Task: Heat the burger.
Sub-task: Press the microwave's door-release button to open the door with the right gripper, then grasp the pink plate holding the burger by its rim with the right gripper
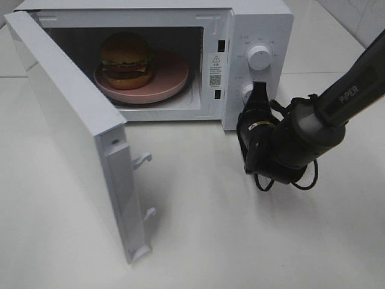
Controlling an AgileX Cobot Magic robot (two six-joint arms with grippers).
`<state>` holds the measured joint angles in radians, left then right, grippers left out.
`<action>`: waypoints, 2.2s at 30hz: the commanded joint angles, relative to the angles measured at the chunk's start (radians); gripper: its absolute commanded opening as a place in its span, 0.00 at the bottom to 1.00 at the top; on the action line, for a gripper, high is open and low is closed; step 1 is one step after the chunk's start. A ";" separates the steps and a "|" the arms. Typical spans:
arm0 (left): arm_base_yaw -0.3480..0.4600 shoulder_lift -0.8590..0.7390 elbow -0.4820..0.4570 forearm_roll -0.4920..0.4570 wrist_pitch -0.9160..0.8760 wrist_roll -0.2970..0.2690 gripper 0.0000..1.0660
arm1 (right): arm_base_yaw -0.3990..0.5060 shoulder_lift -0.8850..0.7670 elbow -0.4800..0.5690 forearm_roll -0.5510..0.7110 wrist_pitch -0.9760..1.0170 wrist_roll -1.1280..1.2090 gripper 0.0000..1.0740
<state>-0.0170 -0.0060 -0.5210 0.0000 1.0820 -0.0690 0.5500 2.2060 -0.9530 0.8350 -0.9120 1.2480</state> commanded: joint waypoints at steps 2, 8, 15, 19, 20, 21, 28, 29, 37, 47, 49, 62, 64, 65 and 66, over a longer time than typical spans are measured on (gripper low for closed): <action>0.002 -0.003 0.001 0.000 -0.012 -0.002 0.94 | -0.034 -0.045 -0.025 -0.079 -0.127 -0.030 0.00; 0.002 -0.003 0.001 0.000 -0.012 -0.002 0.94 | -0.008 -0.065 0.055 -0.058 -0.093 -0.045 0.00; 0.002 -0.003 0.001 0.000 -0.012 -0.002 0.94 | 0.010 -0.100 0.131 -0.047 -0.024 -0.070 0.00; 0.002 -0.003 0.001 0.000 -0.012 -0.002 0.94 | 0.010 -0.139 0.171 -0.049 -0.011 -0.111 0.00; 0.002 -0.003 0.001 0.000 -0.012 -0.002 0.94 | 0.010 -0.171 0.200 -0.050 0.030 -0.135 0.00; 0.002 -0.003 0.001 0.000 -0.012 -0.002 0.94 | 0.011 -0.208 0.227 -0.052 0.070 -0.180 0.00; 0.002 -0.003 0.001 0.000 -0.012 -0.002 0.94 | 0.011 -0.340 0.285 -0.063 0.187 -0.439 0.00; 0.002 -0.003 0.001 0.000 -0.012 -0.002 0.94 | 0.011 -0.391 0.292 -0.078 0.240 -0.552 0.00; 0.002 -0.003 0.001 0.000 -0.012 -0.002 0.94 | 0.010 -0.557 0.292 -0.084 0.506 -1.012 0.00; 0.002 -0.003 0.001 0.000 -0.012 -0.002 0.94 | 0.009 -0.656 0.248 -0.092 0.879 -1.416 0.00; 0.002 -0.003 0.001 0.000 -0.012 -0.002 0.94 | 0.009 -0.659 0.225 -0.136 0.971 -1.479 0.00; 0.002 -0.003 0.001 0.000 -0.012 -0.002 0.94 | 0.009 -0.659 0.028 -0.760 1.541 -1.573 0.02; 0.002 -0.003 0.001 0.000 -0.012 -0.002 0.94 | 0.009 -0.659 0.001 -0.809 1.598 -1.635 0.03; 0.002 -0.003 0.001 0.000 -0.012 -0.002 0.94 | 0.009 -0.659 -0.009 -0.827 1.615 -1.665 0.03; 0.002 -0.003 0.001 0.000 -0.012 -0.002 0.94 | 0.009 -0.659 -0.028 -0.852 1.646 -1.757 0.04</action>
<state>-0.0170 -0.0060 -0.5210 0.0000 1.0820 -0.0690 0.5570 1.5560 -0.9530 0.0360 0.6720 -0.3920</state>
